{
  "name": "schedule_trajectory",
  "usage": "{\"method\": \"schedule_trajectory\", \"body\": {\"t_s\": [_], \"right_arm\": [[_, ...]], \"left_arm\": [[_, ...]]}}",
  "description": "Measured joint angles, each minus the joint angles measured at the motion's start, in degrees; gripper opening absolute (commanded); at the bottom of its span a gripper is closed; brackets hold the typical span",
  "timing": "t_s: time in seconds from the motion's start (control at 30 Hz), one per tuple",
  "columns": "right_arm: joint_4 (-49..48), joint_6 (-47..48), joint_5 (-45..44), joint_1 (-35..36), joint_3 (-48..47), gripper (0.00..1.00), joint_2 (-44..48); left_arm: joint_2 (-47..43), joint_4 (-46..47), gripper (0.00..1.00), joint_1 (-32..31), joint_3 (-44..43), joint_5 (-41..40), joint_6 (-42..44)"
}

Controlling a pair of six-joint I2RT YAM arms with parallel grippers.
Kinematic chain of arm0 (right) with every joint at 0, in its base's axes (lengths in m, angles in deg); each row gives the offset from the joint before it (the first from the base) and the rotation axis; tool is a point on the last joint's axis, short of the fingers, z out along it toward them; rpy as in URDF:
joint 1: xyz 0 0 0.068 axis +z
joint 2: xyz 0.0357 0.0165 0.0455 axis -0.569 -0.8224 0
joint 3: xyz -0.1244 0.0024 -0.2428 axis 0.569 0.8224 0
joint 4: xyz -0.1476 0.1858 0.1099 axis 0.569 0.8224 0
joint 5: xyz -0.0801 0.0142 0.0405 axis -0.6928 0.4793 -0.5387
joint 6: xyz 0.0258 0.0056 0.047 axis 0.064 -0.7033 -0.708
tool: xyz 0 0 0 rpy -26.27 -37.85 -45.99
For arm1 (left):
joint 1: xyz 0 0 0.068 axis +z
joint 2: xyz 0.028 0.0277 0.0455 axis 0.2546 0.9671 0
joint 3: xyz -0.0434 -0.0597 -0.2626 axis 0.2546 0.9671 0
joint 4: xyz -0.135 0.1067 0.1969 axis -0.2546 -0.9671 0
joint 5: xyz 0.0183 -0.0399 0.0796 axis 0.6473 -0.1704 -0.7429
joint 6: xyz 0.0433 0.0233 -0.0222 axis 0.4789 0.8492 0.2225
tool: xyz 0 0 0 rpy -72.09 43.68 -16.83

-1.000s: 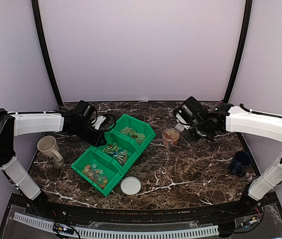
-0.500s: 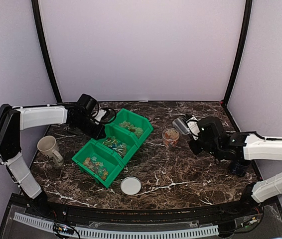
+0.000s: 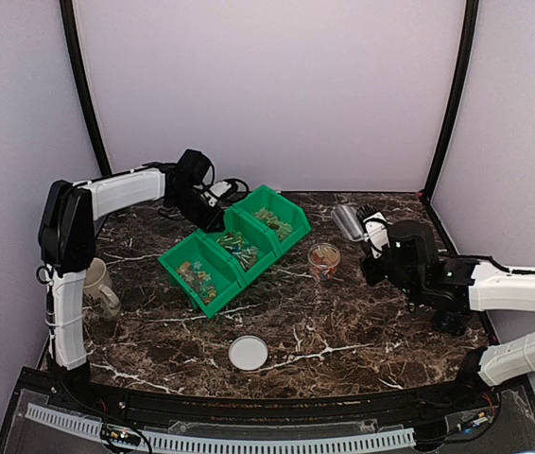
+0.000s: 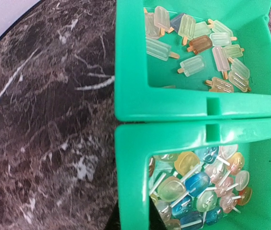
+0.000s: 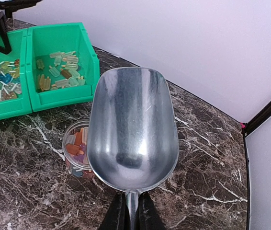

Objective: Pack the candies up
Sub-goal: Place the fake candies in the packing bottle, then place the plate at the center of the board.

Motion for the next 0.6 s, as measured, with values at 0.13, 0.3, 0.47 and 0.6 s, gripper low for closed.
{"method": "schedule_trajectory", "body": {"t_s": [0.13,0.3,0.47,0.6], "right_arm": [[-0.6,-0.8,-0.8,0.0,1.7,0.0,2.4],[-1.0,-2.5,-0.8,0.1,4.1,0.0,5.8],[-0.4,-4.2,-0.8,0.1,4.5,0.0,8.4],[0.7,-5.3,-1.1,0.4,4.6,0.0,10.5]], "left_arm": [[9.0,-2.4,0.0,0.7,-12.6,2.1,4.6],[17.4,-5.0,0.0,2.3,-24.3,4.8,9.8],[20.0,-5.9,0.0,3.1,-29.1,5.4,12.9],[20.1,-6.0,0.0,3.3,-29.7,5.6,14.3]]}}
